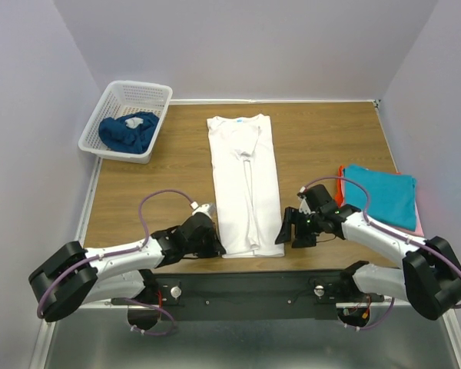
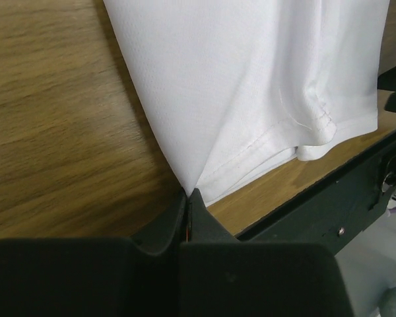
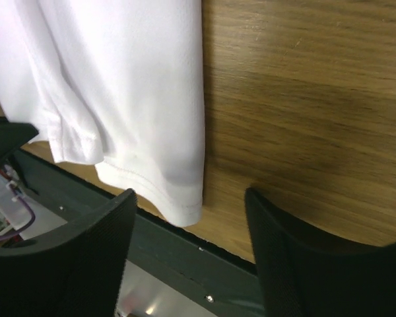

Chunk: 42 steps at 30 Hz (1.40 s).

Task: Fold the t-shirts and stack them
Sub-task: Fold the tshirt

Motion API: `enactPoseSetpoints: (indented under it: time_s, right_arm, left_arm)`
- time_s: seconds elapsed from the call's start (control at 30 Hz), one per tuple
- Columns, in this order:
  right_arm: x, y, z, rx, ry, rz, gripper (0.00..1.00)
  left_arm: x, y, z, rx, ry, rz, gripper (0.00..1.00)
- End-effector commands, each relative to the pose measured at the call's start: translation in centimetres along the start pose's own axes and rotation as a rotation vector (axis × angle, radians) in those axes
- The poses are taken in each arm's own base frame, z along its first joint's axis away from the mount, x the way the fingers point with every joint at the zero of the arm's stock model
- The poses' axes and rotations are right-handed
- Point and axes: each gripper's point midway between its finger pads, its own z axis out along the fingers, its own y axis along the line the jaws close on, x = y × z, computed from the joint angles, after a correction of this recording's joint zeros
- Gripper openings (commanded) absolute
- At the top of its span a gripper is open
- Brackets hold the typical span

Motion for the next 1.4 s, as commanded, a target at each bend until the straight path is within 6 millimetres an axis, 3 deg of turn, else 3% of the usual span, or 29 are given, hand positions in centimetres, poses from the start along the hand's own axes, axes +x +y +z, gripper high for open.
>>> enactPoseSetpoints:
  time_s: [0.0,0.13,0.4,0.53,0.57,0.73,0.83,0.97,1.23,1.37]
  right_arm:
    - [1.8,-2.0,1.1,0.151,0.033,0.07,0.69]
    - [2.4,-2.0,1.4,0.166,0.038,0.091,0.54]
    - [4.9,-2.2,1.7,0.173,0.104,0.131,0.52]
    - [5.0,-1.8,1.9,0.175,0.113,0.124,0.35]
    - [5.0,-1.9,1.9,0.179,0.111,0.126,0.26]
    - [5.5,-2.5,1.7,0.2,0.107,0.149,0.01]
    - [5.8,-3.2,1.4,0.228,0.106,0.152,0.01]
    - [6.0,-2.9,1.3,0.218,0.119,0.148,0.01]
    - [4.8,-0.4,0.6,0.122,0.096,0.087,0.01]
    - [2.6,1.8,-0.4,0.057,0.014,0.027,0.01]
  left_arm:
    - [0.7,0.0,-0.5,0.026,0.004,-0.019,0.0]
    - [0.7,0.2,-0.7,0.037,-0.01,-0.036,0.0]
    - [1.0,-0.1,-1.0,0.089,-0.022,-0.096,0.0]
    - [1.1,-0.3,-1.2,0.116,-0.029,-0.102,0.0]
    - [1.1,-0.2,-1.2,0.115,-0.029,-0.111,0.0]
    - [1.7,0.5,-1.5,0.102,-0.023,-0.15,0.0]
    - [2.0,1.5,-1.9,0.068,-0.023,-0.175,0.0]
    - [2.3,1.2,-2.5,0.107,-0.02,-0.185,0.0]
    - [2.8,0.6,-3.0,0.133,0.013,-0.162,0.0]
    - [1.2,-0.9,-3.4,0.171,-0.039,-0.155,0.0]
